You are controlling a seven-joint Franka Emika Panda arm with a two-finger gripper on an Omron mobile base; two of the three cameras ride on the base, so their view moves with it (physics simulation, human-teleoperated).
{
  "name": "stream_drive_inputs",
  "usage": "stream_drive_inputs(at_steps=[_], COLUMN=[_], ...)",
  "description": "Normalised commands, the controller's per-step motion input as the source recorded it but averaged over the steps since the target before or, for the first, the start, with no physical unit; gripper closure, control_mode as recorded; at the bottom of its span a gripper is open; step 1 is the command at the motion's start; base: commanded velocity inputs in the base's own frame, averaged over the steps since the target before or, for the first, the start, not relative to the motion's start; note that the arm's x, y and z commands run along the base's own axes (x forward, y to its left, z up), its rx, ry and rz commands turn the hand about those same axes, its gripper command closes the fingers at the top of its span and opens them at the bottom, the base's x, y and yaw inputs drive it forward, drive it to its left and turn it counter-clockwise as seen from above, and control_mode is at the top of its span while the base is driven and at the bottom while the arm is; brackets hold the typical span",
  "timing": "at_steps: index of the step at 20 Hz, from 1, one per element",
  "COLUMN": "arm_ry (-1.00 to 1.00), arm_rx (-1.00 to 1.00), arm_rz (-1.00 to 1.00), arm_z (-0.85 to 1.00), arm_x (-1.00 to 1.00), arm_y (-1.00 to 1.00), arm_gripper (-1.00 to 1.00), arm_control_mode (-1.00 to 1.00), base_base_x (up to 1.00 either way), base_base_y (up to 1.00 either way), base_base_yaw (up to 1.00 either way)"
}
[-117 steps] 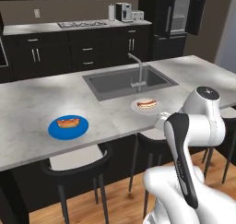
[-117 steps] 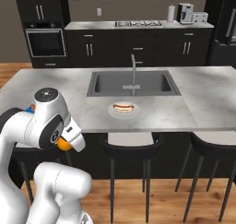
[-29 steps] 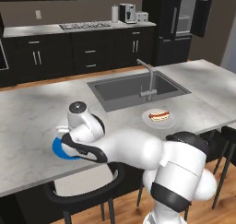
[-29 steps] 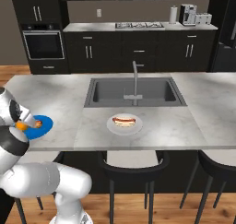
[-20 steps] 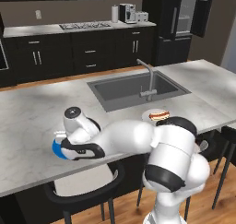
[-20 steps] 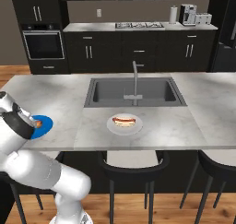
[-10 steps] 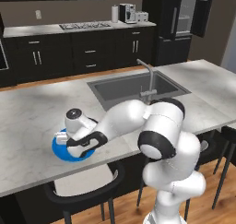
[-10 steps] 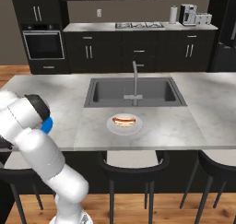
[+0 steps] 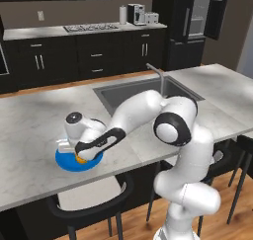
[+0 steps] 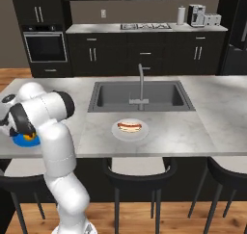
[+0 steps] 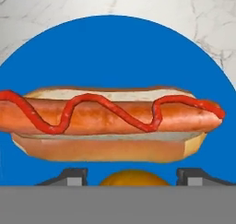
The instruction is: Pick up the orange and apple from the fridge and place one fruit on each plate on the dining counter.
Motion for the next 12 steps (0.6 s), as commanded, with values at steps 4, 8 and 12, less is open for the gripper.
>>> stream_drive_inputs(at_steps=[4, 8, 12], arm_ry=[0.00, 0.00, 0.00], arm_rx=[0.00, 0.03, 0.07], arm_rz=[0.00, 0.00, 0.00], arm_z=[0.01, 0.31, 0.63], arm_x=[-0.11, -0.13, -0.25], arm_y=[0.00, -0.14, -0.22], arm_gripper=[-1.00, -1.00, -1.00], arm_control_mode=[-1.00, -1.00, -1.00], base_base_x=[0.00, 0.00, 0.00], base_base_y=[0.00, 0.00, 0.00], base_base_yaw=[0.00, 0.00, 0.00])
